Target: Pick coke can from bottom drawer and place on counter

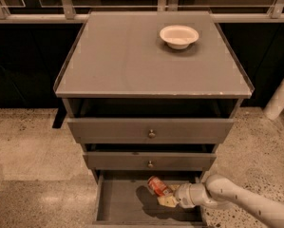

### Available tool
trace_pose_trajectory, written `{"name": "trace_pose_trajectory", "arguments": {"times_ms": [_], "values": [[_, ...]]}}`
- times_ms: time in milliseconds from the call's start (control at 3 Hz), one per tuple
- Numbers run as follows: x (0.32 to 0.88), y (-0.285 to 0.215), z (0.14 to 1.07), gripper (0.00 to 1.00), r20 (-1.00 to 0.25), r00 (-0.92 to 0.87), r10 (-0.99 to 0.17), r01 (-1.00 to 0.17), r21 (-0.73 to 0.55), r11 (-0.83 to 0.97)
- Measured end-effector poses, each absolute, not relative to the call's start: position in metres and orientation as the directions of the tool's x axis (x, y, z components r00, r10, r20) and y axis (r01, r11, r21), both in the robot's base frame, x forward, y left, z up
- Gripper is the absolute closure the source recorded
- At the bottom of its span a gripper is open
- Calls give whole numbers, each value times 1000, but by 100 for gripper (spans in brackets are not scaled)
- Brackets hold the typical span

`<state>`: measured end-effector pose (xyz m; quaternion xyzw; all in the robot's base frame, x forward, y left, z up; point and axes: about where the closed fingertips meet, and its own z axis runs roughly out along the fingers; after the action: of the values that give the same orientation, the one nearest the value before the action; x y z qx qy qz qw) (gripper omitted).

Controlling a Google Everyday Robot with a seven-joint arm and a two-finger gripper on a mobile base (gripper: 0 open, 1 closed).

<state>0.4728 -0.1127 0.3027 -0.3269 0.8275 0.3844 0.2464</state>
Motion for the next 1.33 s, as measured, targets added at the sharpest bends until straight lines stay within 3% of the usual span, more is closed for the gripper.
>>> {"name": "trace_pose_trajectory", "arguments": {"times_ms": [667, 1333], "values": [[469, -93, 382, 100, -701, -583, -411, -808, 442, 390], [472, -85, 513, 100, -784, -421, -455, -896, 280, 346]]}}
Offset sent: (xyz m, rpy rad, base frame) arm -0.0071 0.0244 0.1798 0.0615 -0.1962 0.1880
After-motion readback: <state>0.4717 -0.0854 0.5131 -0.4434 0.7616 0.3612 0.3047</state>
